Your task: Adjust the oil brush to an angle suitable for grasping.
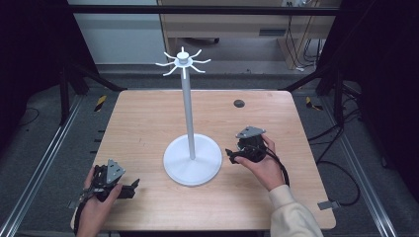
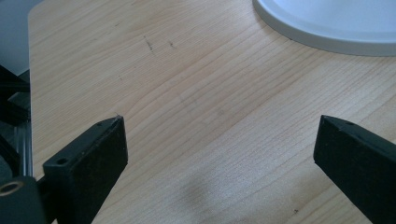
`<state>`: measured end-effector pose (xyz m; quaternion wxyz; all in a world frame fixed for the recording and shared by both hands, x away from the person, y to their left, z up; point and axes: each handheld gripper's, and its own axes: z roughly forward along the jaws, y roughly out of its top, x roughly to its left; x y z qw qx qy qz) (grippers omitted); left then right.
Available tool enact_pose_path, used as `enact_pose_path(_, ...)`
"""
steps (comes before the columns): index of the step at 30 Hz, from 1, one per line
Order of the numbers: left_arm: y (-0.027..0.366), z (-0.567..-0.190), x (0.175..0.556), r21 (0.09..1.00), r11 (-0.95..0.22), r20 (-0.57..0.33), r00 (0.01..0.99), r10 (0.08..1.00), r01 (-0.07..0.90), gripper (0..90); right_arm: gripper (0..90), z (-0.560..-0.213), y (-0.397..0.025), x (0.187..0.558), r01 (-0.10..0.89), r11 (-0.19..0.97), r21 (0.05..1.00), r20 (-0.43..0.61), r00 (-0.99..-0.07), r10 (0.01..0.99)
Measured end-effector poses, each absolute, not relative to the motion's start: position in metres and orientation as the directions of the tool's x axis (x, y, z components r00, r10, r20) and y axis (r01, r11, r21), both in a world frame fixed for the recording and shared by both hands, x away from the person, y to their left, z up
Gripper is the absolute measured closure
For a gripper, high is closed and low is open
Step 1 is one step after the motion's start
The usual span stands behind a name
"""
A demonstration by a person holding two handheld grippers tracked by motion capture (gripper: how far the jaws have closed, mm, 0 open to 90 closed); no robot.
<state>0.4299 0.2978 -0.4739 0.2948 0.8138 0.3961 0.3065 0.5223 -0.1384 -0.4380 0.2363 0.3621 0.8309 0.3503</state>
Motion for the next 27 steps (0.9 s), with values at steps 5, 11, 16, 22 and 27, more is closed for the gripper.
enact_pose_path(5,0.298,-0.474,0.429,0.721,-0.515,0.268,0.499,0.824,0.463,2.5,23.7,-0.443,-0.126,0.519,0.428,0.547,0.719,-0.187,-0.640,0.745)
enact_pose_path(11,0.297,-0.474,0.430,0.720,-0.516,0.268,0.501,0.823,0.464,2.5,32.9,-0.451,-0.113,0.514,0.415,0.587,0.695,-0.172,-0.696,0.697)
enact_pose_path(16,0.298,-0.474,0.430,0.720,-0.515,0.268,0.498,0.825,0.465,2.5,42.5,-0.455,-0.110,0.514,0.424,0.598,0.679,-0.149,-0.719,0.679)
enact_pose_path(22,0.297,-0.474,0.430,0.718,-0.518,0.268,0.503,0.822,0.464,2.5,61.9,-0.458,-0.111,0.516,0.449,0.605,0.658,-0.137,-0.718,0.682)
enact_pose_path(27,0.297,-0.475,0.430,0.719,-0.518,0.265,0.506,0.821,0.463,2.5,79.5,-0.459,-0.118,0.518,0.485,0.593,0.643,-0.115,-0.703,0.701)
